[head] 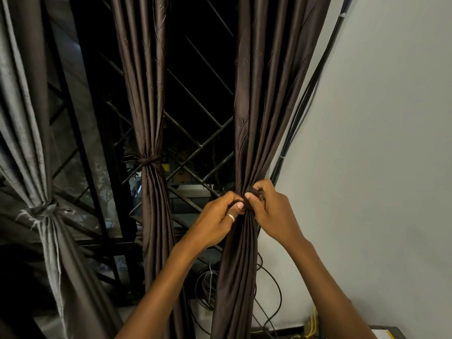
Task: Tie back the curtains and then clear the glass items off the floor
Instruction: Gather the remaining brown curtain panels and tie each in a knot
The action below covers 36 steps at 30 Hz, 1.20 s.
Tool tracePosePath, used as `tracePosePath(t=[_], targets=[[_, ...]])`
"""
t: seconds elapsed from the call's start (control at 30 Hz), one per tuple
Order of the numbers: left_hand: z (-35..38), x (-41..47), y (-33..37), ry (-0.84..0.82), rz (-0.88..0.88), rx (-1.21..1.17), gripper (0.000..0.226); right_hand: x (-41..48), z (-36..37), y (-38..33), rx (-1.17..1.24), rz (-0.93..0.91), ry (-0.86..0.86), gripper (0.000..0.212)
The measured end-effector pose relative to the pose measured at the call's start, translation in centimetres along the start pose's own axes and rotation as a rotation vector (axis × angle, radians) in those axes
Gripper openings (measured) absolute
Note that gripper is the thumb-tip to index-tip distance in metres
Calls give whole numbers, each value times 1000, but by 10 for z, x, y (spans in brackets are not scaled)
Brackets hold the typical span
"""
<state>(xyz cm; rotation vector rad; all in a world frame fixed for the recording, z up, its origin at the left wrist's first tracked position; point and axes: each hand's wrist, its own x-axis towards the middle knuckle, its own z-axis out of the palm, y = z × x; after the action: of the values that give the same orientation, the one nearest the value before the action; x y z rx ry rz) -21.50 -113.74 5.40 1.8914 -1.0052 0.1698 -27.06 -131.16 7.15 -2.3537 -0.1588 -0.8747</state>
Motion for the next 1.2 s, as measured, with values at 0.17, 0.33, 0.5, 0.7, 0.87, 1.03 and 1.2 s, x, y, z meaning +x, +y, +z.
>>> tracePosePath(t=[0.17,0.33,0.5,0.7,0.87,1.03,1.2], targets=[[2,0,0,29,21,25,11,-5,6,-2,140,51,151,27],[2,1,1,20,16,39,12,-14,15,-2,99,-29,266,9],[5,2,2,45,43,46,12,-19,16,2,5,-71,199,27],[4,8,2,100,61,79,12,-17,11,-2,-37,-34,3,40],[0,10,1,114,4,22,13,-12,5,1,71,1,29,17],[4,6,4,130,-39,-50,14,-11,5,-1,122,82,68,15],[5,5,5,162,-33,4,12,-11,11,-10,82,118,139,8]])
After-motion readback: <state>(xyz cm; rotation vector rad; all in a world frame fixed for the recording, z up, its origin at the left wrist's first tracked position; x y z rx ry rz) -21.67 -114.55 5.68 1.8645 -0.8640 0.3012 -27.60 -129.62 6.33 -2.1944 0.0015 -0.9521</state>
